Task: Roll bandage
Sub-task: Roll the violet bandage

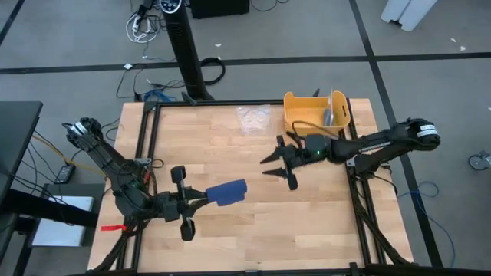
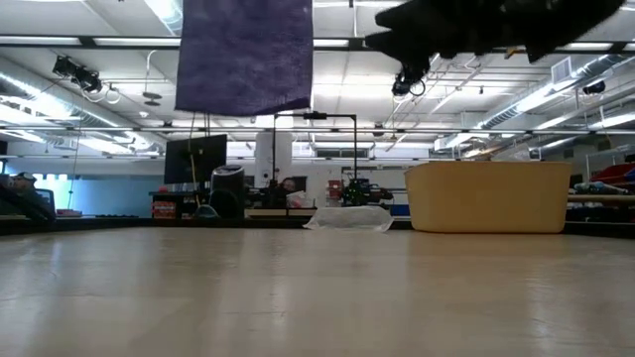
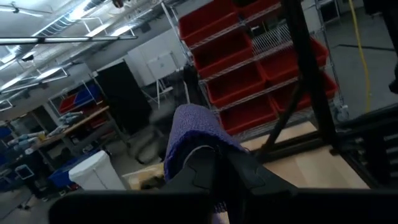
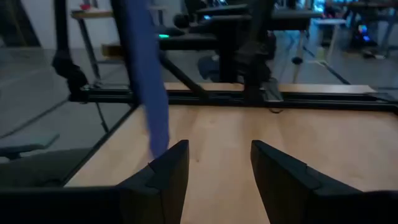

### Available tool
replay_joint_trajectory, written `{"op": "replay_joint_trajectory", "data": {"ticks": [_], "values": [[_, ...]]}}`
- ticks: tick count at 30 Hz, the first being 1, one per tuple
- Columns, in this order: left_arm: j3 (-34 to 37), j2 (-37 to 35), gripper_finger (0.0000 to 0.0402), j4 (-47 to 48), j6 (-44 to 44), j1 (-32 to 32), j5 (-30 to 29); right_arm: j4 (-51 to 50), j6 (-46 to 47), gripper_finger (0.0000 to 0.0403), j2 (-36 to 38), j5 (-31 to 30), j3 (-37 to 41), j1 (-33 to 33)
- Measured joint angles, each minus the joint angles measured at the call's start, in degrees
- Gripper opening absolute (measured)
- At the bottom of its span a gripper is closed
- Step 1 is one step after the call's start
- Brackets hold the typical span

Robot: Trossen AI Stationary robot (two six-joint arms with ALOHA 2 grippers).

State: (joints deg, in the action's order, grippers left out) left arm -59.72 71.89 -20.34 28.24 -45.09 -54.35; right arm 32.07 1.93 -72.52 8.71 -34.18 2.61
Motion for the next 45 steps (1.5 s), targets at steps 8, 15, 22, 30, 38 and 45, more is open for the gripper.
{"op": "replay_joint_trajectory", "data": {"ticks": [8, 15, 22, 30, 38, 45], "values": [[-3.35, 0.01, 0.0019, 0.0, 3.37, 0.83, 0.57, 25.73, 0.84, 0.0176, -13.27, -2.52, 2.63, 5.28], [-3.59, 0.01, 0.0019, 0.52, 4.23, 2.31, 1.49, 27.69, -0.59, 0.0207, -22.06, -3.13, -4.54, 5.68], [-3.59, 0.01, 0.0019, 0.37, 3.3, 2.33, 1.72, 28.58, -0.54, 0.0226, -24.65, -1.18, -6.95, 5.71], [-3.57, 0.01, 0.0019, -0.39, 3.07, 2.35, 1.16, 28.8, -0.07, 0.0211, -29.29, 0.03, -9.21, 8.36], [-3.47, 0.01, 0.0019, -1.24, 4.99, 1.85, 1.77, 31.76, 0.55, 0.0165, -38.19, -2.41, -11.92, 12.89], [-3.35, 0.4, 0.0019, 0.01, 5.78, 1.92, -0.5, 37.92, -0.88, 0.0057, -43.45, -9.75, -13.2, 19.81]]}}
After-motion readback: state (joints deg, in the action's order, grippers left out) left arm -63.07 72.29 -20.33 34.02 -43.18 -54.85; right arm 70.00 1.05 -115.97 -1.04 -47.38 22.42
